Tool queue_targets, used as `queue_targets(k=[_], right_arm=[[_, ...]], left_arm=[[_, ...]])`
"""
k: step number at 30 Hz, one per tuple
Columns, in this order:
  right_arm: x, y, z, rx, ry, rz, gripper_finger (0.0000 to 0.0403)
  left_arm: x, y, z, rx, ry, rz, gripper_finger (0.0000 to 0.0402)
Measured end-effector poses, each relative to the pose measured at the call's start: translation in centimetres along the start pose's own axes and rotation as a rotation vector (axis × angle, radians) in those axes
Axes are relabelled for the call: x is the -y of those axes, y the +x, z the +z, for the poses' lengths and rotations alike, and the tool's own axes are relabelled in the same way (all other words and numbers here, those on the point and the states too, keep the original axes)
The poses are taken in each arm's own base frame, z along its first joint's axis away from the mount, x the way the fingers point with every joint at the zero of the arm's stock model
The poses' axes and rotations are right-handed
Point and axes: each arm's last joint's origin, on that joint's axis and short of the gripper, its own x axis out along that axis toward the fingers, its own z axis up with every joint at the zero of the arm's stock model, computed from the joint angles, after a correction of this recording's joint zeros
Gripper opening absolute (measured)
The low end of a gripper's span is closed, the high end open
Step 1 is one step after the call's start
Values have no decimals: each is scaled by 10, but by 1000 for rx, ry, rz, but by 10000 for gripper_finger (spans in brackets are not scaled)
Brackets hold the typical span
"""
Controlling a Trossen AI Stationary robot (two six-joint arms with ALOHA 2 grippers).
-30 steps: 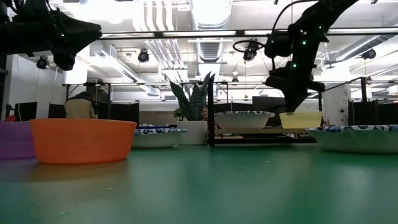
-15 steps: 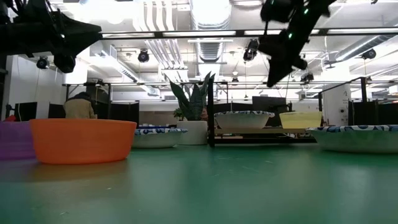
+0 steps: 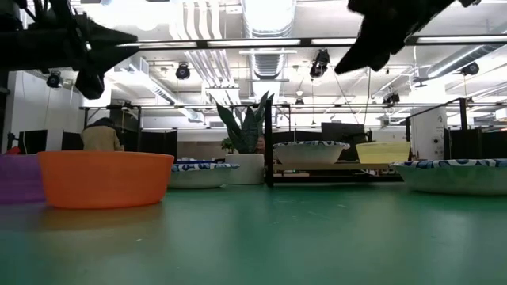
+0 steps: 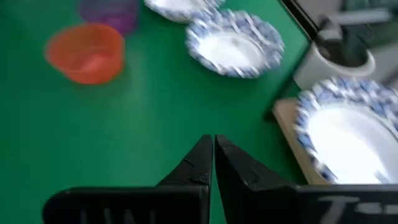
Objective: Place and stack bowls onto a shelf
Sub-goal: Stack the white and blue bowl on top of the white and blue bowl
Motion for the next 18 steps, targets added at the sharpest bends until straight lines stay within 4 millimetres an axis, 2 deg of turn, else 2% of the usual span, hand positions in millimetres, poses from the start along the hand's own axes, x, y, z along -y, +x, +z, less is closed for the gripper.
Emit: queue_targets(k=[6, 18], right_arm=[[-10, -4, -14, 122, -96, 66, 9], [-4, -18, -51, 266, -134, 200, 9]], left_arm=[[4, 9, -1, 29, -23, -12, 75], [12, 30, -8, 51, -94, -26, 75]])
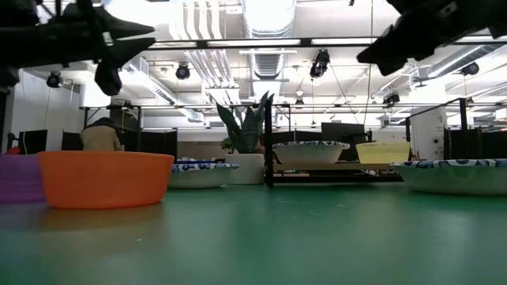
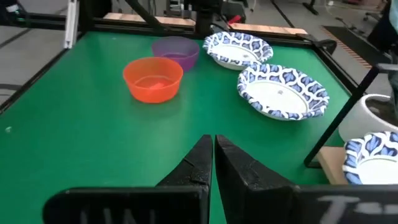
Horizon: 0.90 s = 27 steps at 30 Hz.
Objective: Place and stack bowls onto a shelf
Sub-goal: Stack the white and blue bowl on top of the white and blue bowl
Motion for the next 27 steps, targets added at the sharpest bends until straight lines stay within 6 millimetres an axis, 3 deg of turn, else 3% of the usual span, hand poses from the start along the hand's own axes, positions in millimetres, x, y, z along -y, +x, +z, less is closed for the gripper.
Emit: queue_targets(k=[7, 11, 14, 21, 27], right_arm=[[1, -20, 4, 96, -14, 34, 9], [1, -34, 14, 179, -39, 89, 9], [2, -43, 17, 227, -55, 93, 9], [0, -40, -5, 157, 15, 130, 9], [-2, -36, -20, 111, 97, 190, 9]], left_arm=[[25, 48, 0, -125, 133, 25, 75], [35, 72, -16, -533, 281, 19, 75], [37, 83, -29, -850, 344, 146, 75], [38, 115, -56, -1175, 572, 302, 75], [32, 126, -81, -1382, 693, 348, 87]])
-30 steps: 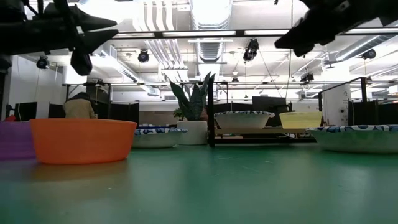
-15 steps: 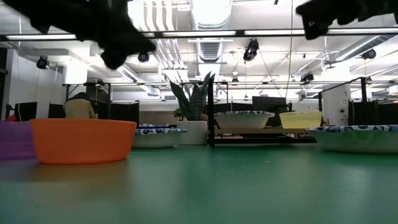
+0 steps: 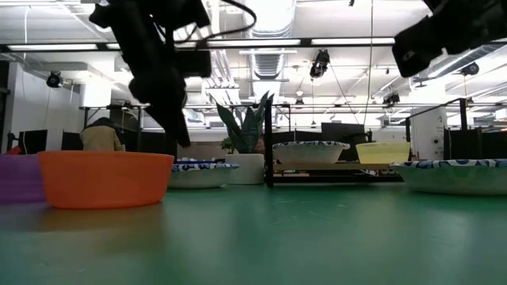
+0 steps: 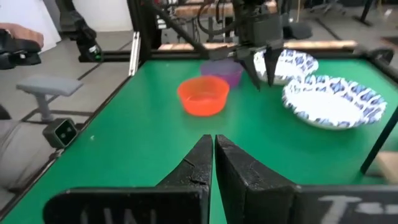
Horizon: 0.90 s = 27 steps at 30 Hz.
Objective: Place and stack bowls onto a shelf
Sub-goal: Stack the white and blue bowl on top of the white and blue bowl
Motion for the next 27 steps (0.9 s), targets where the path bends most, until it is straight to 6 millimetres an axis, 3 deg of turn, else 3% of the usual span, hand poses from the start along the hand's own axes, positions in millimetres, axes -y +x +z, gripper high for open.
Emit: queue_targets(k=[8, 12, 22, 27], right_arm=[[0, 1, -4, -10, 50, 0, 9], [0, 1, -4, -10, 48, 0, 9], [0, 1, -4, -14, 48, 0, 9], [0, 1, -4, -13, 49, 0, 9]], left_arm=[[-3, 14, 1, -16, 72, 240, 149], [-4, 23, 0, -41, 87, 242, 165], [-3, 54, -7, -124, 104, 277, 155], [-1, 62, -9, -147, 112, 283, 125]])
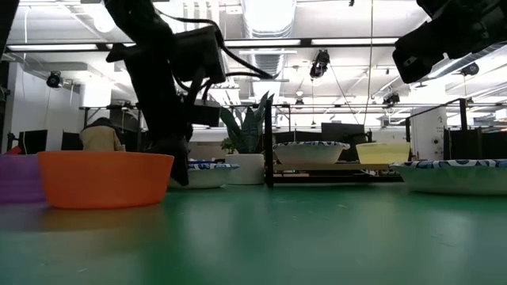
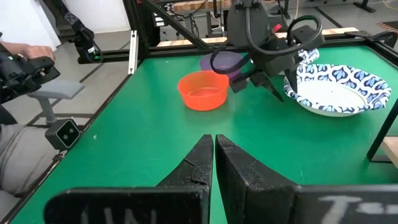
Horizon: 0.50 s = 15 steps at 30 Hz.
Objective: Place and stack bowls onto a shelf
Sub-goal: Stack the white and blue bowl on top of the white and blue bowl
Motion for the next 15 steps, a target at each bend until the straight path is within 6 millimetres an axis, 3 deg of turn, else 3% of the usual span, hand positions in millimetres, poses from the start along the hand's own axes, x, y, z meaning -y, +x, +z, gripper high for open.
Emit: queue_targets(k=[8, 12, 15], right_arm=[[0, 0, 0, 0, 3, 0, 9], [0, 0, 0, -1, 5, -1, 9], [0, 0, 0, -1, 5, -1, 9]], left_arm=[[-4, -7, 1, 18, -17, 2, 16], [-6, -16, 1, 7, -17, 1, 9], [-5, -36, 9, 16, 17, -12, 3]])
